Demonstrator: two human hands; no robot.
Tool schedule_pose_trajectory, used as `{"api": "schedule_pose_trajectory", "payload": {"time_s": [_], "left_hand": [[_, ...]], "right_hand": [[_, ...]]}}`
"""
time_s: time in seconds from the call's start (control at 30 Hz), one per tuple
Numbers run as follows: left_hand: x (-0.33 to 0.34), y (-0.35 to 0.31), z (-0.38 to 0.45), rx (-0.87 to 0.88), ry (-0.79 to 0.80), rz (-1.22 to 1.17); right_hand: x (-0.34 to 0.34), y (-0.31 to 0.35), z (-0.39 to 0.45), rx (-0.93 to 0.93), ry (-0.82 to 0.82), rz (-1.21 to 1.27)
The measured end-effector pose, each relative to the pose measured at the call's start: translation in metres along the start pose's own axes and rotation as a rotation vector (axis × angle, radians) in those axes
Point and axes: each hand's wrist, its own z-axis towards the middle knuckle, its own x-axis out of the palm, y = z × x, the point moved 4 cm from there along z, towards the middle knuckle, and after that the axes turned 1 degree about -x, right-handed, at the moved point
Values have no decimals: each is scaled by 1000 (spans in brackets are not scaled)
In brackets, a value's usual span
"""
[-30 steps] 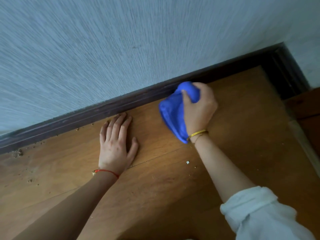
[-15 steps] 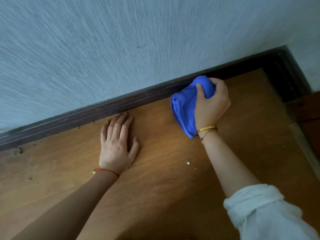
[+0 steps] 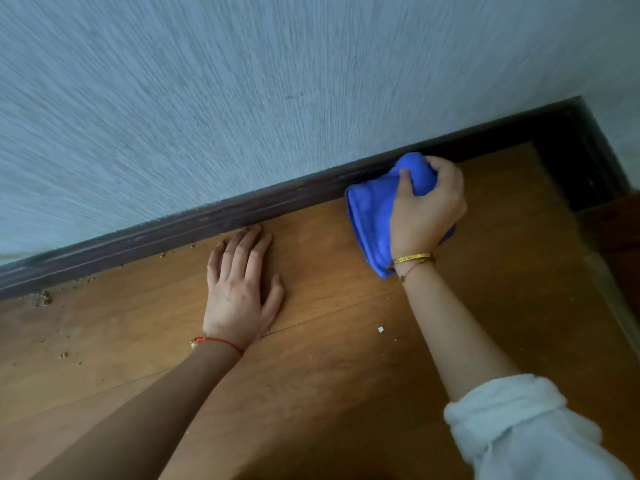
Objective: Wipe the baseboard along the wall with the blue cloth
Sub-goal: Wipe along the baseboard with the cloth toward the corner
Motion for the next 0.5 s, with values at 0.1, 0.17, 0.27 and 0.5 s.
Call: {"api": "schedule_pose_trajectory", "payload": {"time_s": [0.1, 0.17, 0.27, 0.5], "left_hand": [[0, 0, 1, 3, -5, -1], [1, 1, 0, 10, -17, -6], [0, 1, 0, 8, -17, -11], [-1, 0, 1, 4, -10, -6]], "right_hand": [[14, 21, -28, -134, 122, 4], [22, 30, -46, -233, 225, 12], [15, 22, -34, -249, 217, -4], [-2, 0, 3, -34, -12, -7]]}}
